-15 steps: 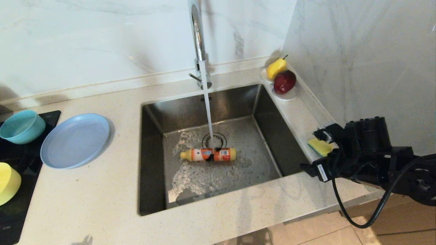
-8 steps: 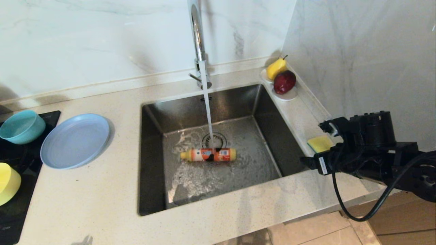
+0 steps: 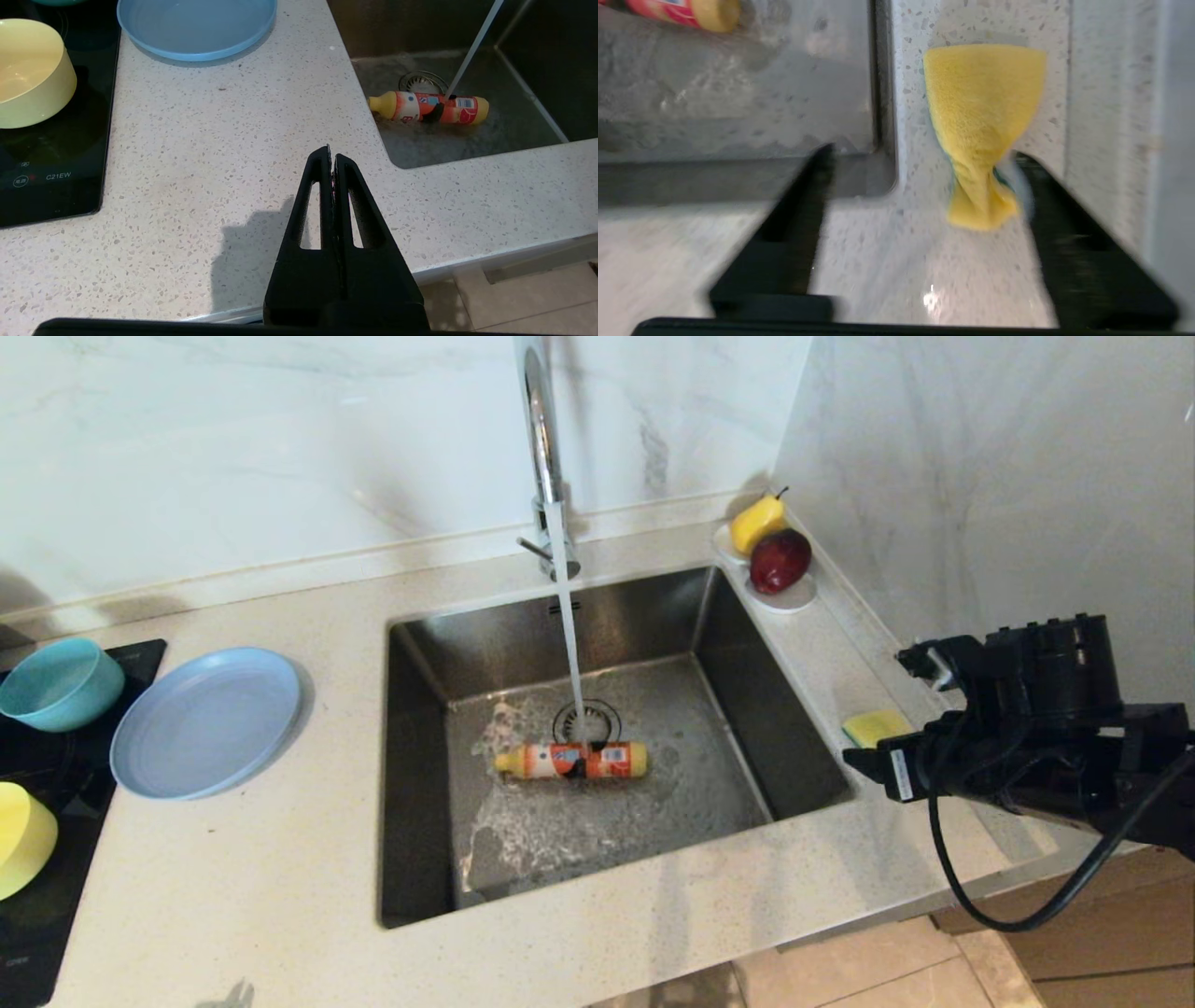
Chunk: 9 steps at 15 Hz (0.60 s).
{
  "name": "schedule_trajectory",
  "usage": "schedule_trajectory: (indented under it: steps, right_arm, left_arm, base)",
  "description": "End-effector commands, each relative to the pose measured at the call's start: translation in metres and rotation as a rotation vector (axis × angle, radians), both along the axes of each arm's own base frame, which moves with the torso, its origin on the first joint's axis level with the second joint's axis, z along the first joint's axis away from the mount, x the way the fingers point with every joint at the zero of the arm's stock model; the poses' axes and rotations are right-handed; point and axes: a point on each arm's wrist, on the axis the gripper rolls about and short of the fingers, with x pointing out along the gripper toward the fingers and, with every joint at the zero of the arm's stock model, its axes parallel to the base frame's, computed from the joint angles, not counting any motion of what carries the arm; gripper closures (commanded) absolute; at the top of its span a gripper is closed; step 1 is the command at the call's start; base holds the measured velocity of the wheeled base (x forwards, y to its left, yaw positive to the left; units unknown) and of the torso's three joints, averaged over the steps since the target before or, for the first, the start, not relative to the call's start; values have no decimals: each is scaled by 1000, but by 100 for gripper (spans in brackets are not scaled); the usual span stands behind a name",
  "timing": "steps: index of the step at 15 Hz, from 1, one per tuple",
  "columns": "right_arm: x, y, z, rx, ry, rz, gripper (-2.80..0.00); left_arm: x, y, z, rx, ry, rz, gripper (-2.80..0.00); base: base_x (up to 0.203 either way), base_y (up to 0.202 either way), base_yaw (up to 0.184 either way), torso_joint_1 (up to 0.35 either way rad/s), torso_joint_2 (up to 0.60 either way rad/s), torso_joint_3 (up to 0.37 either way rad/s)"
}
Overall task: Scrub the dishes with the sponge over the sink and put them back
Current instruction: Put down the sponge, then turn off the faucet
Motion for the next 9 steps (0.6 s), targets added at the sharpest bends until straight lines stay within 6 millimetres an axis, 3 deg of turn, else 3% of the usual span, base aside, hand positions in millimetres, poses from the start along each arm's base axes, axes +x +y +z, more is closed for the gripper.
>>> schedule_trajectory:
  steps: [1, 5, 9]
  right_arm:
    - [-12, -1, 22, 27, -63, 4, 0]
    - [-38, -2, 50, 54, -157, 3, 0]
    - [-76, -9, 79, 62, -282, -60, 0]
  left_arm:
    - [3, 0, -9, 0, 33, 0, 0]
    - [3, 0, -9, 0, 32, 0, 0]
    - [3, 0, -9, 0, 32, 0, 0]
  base:
    - [0, 0, 0, 0, 0, 0]
    - [0, 0, 0, 0, 0, 0]
    - [0, 0, 0, 0, 0, 0]
